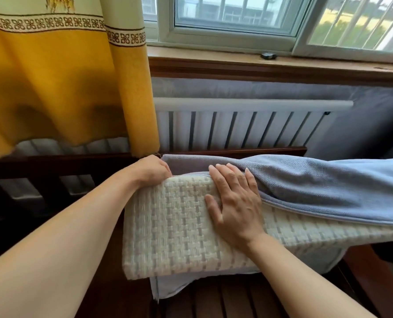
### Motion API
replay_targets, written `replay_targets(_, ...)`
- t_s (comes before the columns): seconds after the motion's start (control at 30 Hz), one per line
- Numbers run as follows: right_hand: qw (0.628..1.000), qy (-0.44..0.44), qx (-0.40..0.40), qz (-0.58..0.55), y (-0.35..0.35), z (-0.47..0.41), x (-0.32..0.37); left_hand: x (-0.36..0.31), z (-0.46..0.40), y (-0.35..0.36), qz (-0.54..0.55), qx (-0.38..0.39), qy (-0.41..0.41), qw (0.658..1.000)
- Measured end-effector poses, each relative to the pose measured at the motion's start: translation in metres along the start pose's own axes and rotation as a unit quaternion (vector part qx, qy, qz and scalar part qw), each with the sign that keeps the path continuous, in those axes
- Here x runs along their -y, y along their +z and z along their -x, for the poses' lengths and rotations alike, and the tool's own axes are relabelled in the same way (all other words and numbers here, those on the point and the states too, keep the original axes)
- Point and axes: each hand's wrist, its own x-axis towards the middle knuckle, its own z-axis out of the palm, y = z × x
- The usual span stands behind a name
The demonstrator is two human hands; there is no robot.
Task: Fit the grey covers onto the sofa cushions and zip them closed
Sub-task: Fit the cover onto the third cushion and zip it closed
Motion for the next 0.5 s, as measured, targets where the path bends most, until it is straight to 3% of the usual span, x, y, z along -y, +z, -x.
replay_targets(0.13, 1.0, 0.002, -0.008, 0.002, 0.001, -0.01, 0.006, 0.005, -0.001, 0.0, 0.012, -0.035, -0.031, 0.999)
replay_targets(0.43, 0.999, -0.021, -0.041, -0.016, 0.004, -0.01, 0.003, 0.017, -0.005, -0.003, 0.117, 0.024, -0.091, 0.989)
replay_targets(0.5, 0.999, -0.022, -0.044, -0.017, 0.005, -0.011, 0.002, 0.017, -0.007, 0.0, 0.112, -0.001, -0.093, 0.989)
